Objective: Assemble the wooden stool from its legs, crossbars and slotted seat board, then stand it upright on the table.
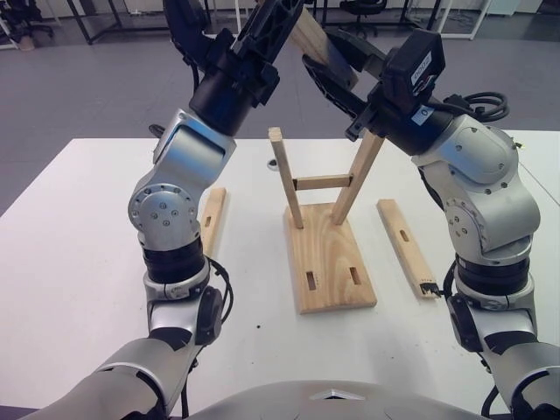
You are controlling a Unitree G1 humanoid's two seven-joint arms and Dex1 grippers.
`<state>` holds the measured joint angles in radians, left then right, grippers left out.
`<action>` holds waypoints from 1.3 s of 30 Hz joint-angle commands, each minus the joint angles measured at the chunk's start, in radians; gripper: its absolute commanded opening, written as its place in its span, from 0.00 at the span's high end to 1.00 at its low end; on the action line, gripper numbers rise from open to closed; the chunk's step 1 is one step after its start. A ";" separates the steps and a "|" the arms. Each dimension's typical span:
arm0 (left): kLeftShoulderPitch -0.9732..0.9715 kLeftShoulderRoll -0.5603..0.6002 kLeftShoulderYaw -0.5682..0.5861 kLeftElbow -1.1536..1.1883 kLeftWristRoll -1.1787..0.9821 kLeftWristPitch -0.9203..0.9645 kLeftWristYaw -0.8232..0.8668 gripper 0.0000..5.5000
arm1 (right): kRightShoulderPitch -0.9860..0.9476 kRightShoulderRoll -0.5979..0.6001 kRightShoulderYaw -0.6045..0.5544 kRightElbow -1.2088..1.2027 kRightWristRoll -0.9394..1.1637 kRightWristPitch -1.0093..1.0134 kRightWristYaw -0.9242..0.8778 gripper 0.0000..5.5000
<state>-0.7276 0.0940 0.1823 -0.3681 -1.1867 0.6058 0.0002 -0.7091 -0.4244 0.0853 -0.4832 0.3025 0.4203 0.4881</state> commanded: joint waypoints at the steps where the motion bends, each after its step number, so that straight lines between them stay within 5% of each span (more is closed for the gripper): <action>1: 0.026 0.024 0.011 -0.030 -0.016 0.016 0.022 0.68 | -0.004 -0.019 0.006 0.000 -0.027 -0.001 0.017 0.76; 12: 0.055 0.037 -0.011 -0.033 -0.031 0.019 0.033 0.92 | 0.025 -0.035 0.019 -0.005 -0.042 0.023 0.052 0.76; 13: 0.066 0.047 -0.008 -0.040 -0.033 0.021 0.030 0.92 | 0.029 -0.039 0.019 -0.007 -0.038 0.042 0.051 0.69; 19: 0.102 0.238 0.236 -0.055 -0.102 -0.006 0.109 0.93 | 0.110 -0.101 -0.078 -0.044 -0.020 0.119 0.036 0.47; 22: 0.295 0.323 0.364 -0.006 0.020 -0.047 0.074 0.93 | 0.159 -0.114 -0.157 -0.036 -0.025 0.129 0.005 0.46; 27: 0.705 0.186 0.157 0.062 0.383 -0.198 -0.034 0.93 | 0.238 -0.110 -0.216 0.033 -0.076 0.082 -0.061 0.46; 31: 0.682 0.089 0.148 0.222 0.488 -0.378 -0.108 0.93 | 0.287 -0.076 -0.228 0.072 -0.089 0.040 -0.099 0.46; 39: 0.638 0.073 0.154 0.428 0.608 -0.563 -0.204 0.93 | 0.315 -0.041 -0.191 0.091 -0.106 0.004 -0.108 0.46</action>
<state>-0.0647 0.1700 0.3378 0.0244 -0.6109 0.0711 -0.1859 -0.4143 -0.4683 -0.1117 -0.3982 0.1983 0.4262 0.3814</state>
